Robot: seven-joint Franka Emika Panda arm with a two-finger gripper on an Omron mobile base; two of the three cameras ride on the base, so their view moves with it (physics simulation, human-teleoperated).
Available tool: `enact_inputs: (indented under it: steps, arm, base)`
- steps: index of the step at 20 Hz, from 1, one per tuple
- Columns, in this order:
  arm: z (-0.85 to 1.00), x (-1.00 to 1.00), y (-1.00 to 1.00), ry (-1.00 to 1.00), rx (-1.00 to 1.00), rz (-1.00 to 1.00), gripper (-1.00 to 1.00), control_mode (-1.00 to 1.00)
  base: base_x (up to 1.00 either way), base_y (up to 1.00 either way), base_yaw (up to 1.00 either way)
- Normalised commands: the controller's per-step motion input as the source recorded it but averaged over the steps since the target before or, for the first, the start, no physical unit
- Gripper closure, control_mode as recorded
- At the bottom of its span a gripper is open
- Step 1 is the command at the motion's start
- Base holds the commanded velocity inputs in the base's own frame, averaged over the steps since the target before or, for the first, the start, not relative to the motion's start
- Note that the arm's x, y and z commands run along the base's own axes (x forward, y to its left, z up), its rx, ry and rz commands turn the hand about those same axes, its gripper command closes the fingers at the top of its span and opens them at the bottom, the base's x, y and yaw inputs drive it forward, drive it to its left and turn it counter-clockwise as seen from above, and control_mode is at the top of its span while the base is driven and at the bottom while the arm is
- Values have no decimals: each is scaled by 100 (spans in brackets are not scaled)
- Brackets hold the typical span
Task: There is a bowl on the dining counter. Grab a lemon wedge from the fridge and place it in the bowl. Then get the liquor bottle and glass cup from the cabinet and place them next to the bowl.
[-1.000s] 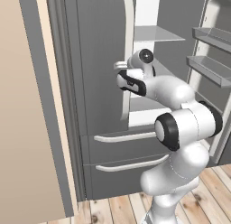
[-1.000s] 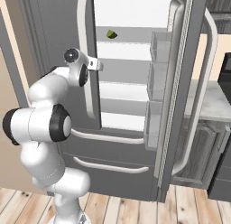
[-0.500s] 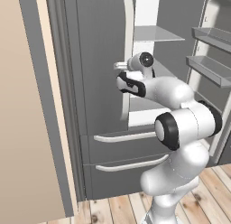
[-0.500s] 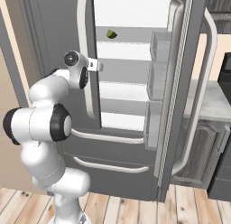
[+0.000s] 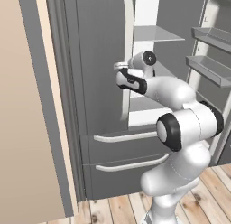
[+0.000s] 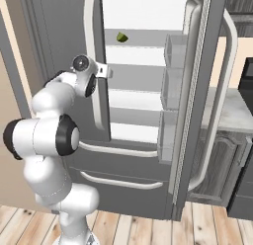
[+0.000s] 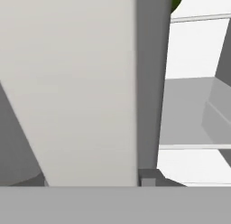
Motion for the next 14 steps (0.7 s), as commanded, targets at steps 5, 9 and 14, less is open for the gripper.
enact_inputs:
  steps: [5, 9, 14]
  arm:
    - [-2, -90, 43, -7, -6, 5, 100, -100]
    - [0, -100, 56, -9, -3, 2, 100, -100]
    - [0, -100, 70, -5, -1, 0, 100, -100]
  base:
    - [0, 0, 0]
    - [0, 0, 0]
    - [0, 0, 0]
